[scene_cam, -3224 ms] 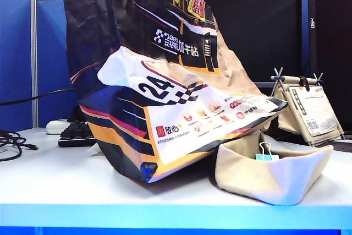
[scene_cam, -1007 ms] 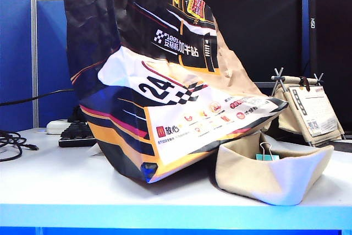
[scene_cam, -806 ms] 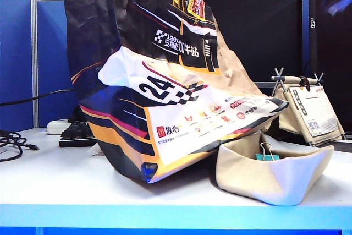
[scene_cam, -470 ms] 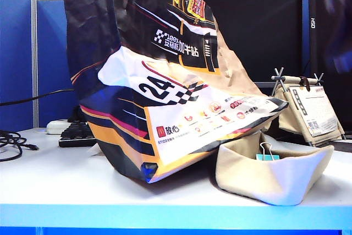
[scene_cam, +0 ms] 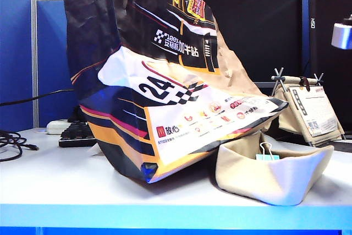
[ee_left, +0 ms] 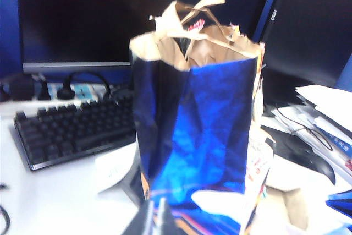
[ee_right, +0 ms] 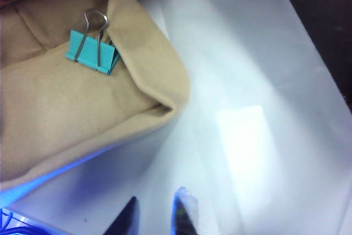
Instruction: Open the paper bag and put two oranges into the paper bag.
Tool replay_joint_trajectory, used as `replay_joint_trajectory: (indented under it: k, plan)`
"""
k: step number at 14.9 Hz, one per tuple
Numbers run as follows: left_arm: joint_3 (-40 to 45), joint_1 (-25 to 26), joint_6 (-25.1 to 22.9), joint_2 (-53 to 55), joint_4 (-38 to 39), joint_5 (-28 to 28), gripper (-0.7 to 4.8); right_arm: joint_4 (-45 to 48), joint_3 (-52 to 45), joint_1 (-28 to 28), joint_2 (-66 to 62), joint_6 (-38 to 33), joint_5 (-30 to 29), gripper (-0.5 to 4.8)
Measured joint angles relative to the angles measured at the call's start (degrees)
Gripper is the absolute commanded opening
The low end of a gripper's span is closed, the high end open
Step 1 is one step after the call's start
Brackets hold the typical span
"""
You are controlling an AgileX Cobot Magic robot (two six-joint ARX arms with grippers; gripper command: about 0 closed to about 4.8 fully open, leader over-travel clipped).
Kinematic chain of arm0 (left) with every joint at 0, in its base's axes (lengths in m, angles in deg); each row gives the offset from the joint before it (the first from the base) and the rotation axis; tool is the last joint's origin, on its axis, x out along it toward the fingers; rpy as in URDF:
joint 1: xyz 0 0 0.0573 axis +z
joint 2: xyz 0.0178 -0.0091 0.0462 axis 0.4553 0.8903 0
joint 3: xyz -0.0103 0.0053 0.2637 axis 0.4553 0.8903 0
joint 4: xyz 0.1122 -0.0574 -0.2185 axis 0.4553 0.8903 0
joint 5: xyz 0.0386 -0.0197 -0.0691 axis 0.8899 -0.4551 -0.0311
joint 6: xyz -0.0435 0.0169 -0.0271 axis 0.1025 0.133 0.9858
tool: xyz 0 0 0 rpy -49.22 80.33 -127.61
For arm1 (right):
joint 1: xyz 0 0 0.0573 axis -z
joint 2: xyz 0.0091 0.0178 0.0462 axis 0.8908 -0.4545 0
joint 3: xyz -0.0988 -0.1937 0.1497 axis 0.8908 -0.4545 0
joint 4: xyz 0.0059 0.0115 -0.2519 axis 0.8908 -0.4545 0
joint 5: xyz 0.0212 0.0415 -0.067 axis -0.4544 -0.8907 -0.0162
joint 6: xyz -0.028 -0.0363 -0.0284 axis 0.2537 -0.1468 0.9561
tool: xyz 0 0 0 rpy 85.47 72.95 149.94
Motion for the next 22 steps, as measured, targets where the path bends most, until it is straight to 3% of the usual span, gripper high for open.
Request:
replay_joint_trajectory:
  k: [6, 8, 11, 13, 15, 18, 22]
  plan:
    - [0.00, 0.00, 0.15, -0.02, 0.48, 0.00, 0.36, -0.55, -0.20, 0.02, 0.96, -0.07, -0.02, 0.85]
    - [0.00, 0.02, 0.28, 0.00, 0.61, 0.09, 0.36, -2.43, -0.28, 1.49, 8.59, -0.07, -0.31, 0.85]
    - [0.00, 0.22, 0.33, -1.84, 1.01, 0.11, 0.36, -3.17, -1.31, 10.91, 22.77, -0.07, -0.31, 0.86]
    - [-0.11, 0.57, 0.33, -2.93, 0.72, -0.24, 0.36, -3.13, -1.42, 21.49, 32.68, -0.09, 0.02, 0.86]
    - [0.22, 0.59, 0.33, -2.93, 0.59, -0.35, 0.36, -2.19, -1.31, 26.97, 38.16, -0.09, 0.66, 0.85]
    - [8.46, 1.05, 0.33, -2.93, -6.23, -0.94, 0.36, -1.88, -1.53, 30.53, 38.21, -0.07, 1.36, 0.85]
    - [22.25, 1.46, 0.33, -2.95, -8.31, -1.51, 0.36, -3.41, -1.55, 32.11, 38.21, -0.09, 1.44, 0.85]
